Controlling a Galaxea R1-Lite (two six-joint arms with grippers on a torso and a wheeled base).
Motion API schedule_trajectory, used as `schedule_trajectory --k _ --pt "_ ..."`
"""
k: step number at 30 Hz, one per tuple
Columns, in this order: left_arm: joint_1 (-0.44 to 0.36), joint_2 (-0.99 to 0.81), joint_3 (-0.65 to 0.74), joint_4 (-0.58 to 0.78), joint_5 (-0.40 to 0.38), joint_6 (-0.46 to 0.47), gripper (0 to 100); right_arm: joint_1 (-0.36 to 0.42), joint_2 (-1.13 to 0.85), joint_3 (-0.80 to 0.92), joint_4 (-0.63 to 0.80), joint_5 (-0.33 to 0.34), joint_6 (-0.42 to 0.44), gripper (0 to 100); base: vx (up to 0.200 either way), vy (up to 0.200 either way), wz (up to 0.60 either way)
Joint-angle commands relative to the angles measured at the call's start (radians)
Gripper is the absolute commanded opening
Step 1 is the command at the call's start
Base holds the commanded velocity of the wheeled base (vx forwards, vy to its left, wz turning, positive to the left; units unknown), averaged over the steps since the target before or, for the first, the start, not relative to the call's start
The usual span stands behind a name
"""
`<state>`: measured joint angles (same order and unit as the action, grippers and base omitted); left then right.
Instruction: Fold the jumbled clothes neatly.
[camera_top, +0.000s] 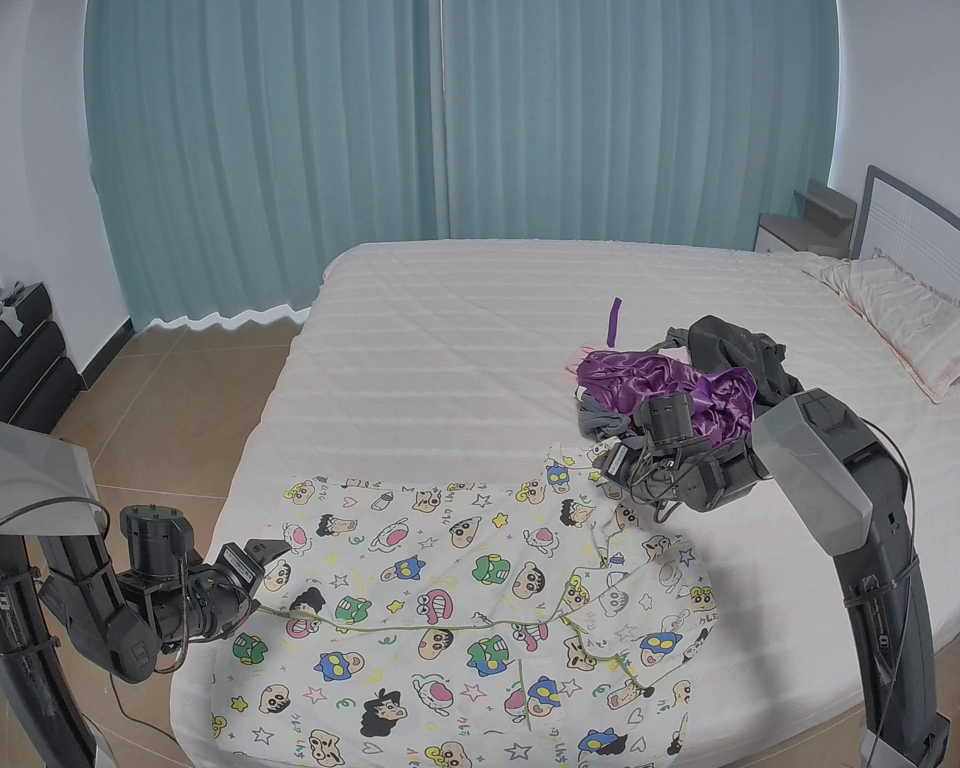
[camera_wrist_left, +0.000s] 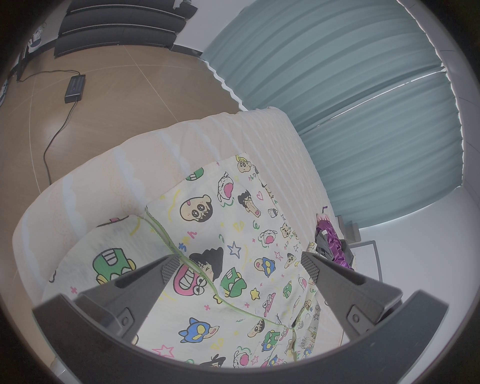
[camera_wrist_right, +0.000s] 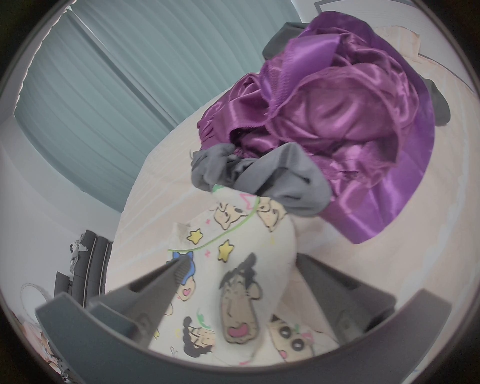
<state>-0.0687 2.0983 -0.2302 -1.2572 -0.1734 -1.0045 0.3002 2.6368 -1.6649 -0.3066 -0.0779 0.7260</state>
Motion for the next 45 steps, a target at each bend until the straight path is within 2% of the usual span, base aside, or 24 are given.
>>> schedule_trajectory --k 1,5,12,23,24,34,37,41,44,45 --pt "0.001 0.002 0.0 -0.001 0.0 0.0 100 0.014 0.06 -0.082 0.02 -0.008 0.004 0 0.0 0.0 0.0" --pt "0.0 0.003 -0.001 -0.001 -0.001 0.0 100 0.014 0.086 -0.147 0.012 -0.06 0.004 0 0.0 0.0 0.0" --pt "0.0 0.002 0.0 -0.001 0.0 -0.002 100 0.02 0.097 -0.291 0.009 -0.105 0.004 0 0.0 0.0 0.0" --pt "0.0 0.002 0.0 -0.001 -0.001 -0.002 100 0.043 0.135 -0.328 0.075 -0.126 -0.03 0 0.0 0.0 0.0" --pt "0.0 0.002 0.0 -0.001 -0.001 -0.002 100 0.042 0.137 -0.328 0.073 -0.126 -0.033 100 0.0 0.0 0.0" --pt "-0.003 0.003 0.0 -0.001 -0.001 -0.002 100 -0.027 0.08 -0.283 0.075 -0.125 -0.036 100 0.0 0.0 0.0" --pt "-0.008 0.003 0.0 -0.001 -0.001 -0.002 100 -0.047 0.011 -0.157 0.064 -0.077 -0.049 100 0.0 0.0 0.0" --pt "-0.01 0.003 0.0 -0.001 -0.001 -0.002 100 -0.058 -0.026 -0.073 0.046 -0.033 -0.063 100 0.0 0.0 0.0" --pt "-0.01 0.003 0.0 -0.001 -0.001 -0.002 100 -0.061 -0.077 0.071 -0.019 0.02 -0.125 100 0.0 0.0 0.0" --pt "-0.01 0.003 0.0 -0.001 -0.001 -0.002 100 -0.061 -0.077 0.071 -0.019 0.02 -0.125 100 0.0 0.0 0.0"
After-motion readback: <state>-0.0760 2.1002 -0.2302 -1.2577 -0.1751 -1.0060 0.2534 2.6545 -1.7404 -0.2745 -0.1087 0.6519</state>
